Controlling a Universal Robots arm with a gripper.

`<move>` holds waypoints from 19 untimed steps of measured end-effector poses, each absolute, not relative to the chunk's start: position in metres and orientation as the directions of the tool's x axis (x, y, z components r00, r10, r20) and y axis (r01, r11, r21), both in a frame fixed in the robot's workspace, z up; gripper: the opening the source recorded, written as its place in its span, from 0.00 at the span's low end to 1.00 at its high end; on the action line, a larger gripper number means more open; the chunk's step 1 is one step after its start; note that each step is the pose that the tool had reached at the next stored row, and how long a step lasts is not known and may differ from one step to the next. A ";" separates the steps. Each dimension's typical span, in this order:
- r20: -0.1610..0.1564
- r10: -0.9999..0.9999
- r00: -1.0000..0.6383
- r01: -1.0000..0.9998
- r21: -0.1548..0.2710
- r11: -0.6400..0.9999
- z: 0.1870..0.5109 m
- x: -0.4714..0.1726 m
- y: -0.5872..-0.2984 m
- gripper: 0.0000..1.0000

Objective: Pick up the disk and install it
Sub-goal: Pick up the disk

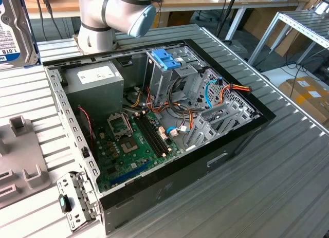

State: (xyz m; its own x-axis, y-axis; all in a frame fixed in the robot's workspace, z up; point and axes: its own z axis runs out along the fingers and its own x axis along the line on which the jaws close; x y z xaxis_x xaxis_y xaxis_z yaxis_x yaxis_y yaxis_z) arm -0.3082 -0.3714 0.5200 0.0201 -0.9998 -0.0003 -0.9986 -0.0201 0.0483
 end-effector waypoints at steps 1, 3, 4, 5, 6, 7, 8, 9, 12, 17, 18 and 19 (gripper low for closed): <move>0.000 -1.000 0.020 -0.999 0.048 -0.020 0.520 -0.308 -0.372 0.37; 0.000 -1.000 0.020 -0.999 0.048 -0.020 0.520 -0.308 -0.373 0.37; 0.000 -1.000 0.020 -0.999 0.048 -0.020 0.520 -0.308 -0.374 0.37; 0.000 -1.000 0.020 -0.999 0.048 -0.020 0.520 -0.308 -0.375 0.37; 0.000 -1.000 0.020 -0.999 0.048 -0.020 0.520 -0.308 -0.375 0.37; 0.000 -1.000 0.020 -0.999 0.048 -0.020 0.520 -0.308 -0.376 0.37; 0.000 -1.000 0.020 -0.999 0.048 -0.020 0.520 -0.308 -0.376 0.37; 0.000 -1.000 0.020 -0.999 0.048 -0.020 0.520 -0.307 -0.377 0.37; 0.000 -1.000 0.020 -0.999 0.048 -0.020 0.520 -0.307 -0.379 0.37; 0.000 -1.000 0.020 -0.999 0.048 -0.020 0.520 -0.307 -0.381 0.37; 0.000 -1.000 0.020 -0.999 0.048 -0.020 0.520 -0.307 -0.382 0.37; 0.000 -1.000 0.020 -0.999 0.048 -0.020 0.520 -0.307 -0.382 0.37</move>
